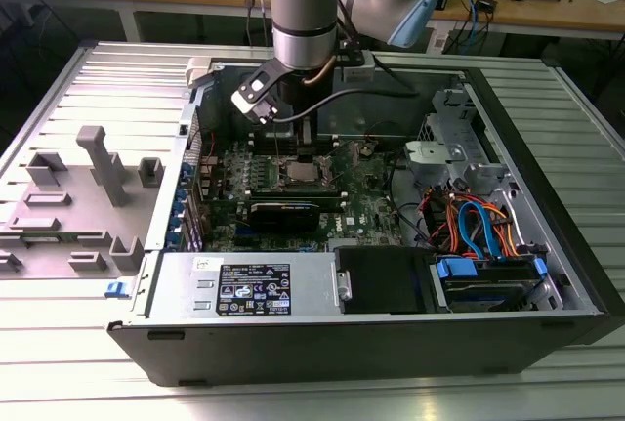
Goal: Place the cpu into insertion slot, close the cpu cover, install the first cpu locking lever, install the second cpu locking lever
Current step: 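Close the cpu cover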
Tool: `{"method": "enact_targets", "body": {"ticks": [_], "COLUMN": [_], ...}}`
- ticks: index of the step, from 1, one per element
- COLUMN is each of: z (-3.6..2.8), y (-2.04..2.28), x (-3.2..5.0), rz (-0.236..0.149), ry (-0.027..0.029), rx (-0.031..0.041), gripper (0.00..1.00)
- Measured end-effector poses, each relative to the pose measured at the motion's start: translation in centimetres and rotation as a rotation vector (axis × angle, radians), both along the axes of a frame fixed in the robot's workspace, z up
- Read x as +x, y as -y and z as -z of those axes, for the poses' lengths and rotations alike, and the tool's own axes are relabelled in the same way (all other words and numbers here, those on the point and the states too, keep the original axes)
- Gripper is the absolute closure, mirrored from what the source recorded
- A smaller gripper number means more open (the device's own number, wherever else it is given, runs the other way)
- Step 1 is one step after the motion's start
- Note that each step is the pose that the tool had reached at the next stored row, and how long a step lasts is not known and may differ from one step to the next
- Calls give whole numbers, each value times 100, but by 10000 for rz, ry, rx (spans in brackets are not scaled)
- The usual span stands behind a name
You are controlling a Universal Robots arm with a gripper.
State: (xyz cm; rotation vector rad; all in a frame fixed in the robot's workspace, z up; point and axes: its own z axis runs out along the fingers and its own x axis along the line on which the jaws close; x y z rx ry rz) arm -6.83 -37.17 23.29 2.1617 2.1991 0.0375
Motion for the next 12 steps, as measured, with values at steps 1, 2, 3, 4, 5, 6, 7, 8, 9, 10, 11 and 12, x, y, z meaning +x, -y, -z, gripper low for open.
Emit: {"method": "enact_targets", "body": {"ticks": [1, 2, 3, 4, 5, 6, 7, 8, 9, 10, 11, 12], "z": [-14, -28, -51, -63, -75, -88, -94, -96, -97, -98, -99, -99], "y": [-1, -2, -2, -2, -2, -4, -3, -3, -4, -4, -4, -4], "x": [1, 1, 0, 0, -1, 0, 0, 0, 0, 0, 0, 0], "rz": [-1, -2, -1, 0, 1, 1, -1, -1, -1, -1, -2, -2], "ry": [1, 0, -2, -6, -20, -83, -137, -185, -251, -327, -376, -381], "rx": [-21, -30, -43, -50, -57, -76, -97, -100, -102, -106, -108, -109], "gripper": [89, 89, 89, 89, 89, 89, 89, 89, 89, 89, 89, 89]}}
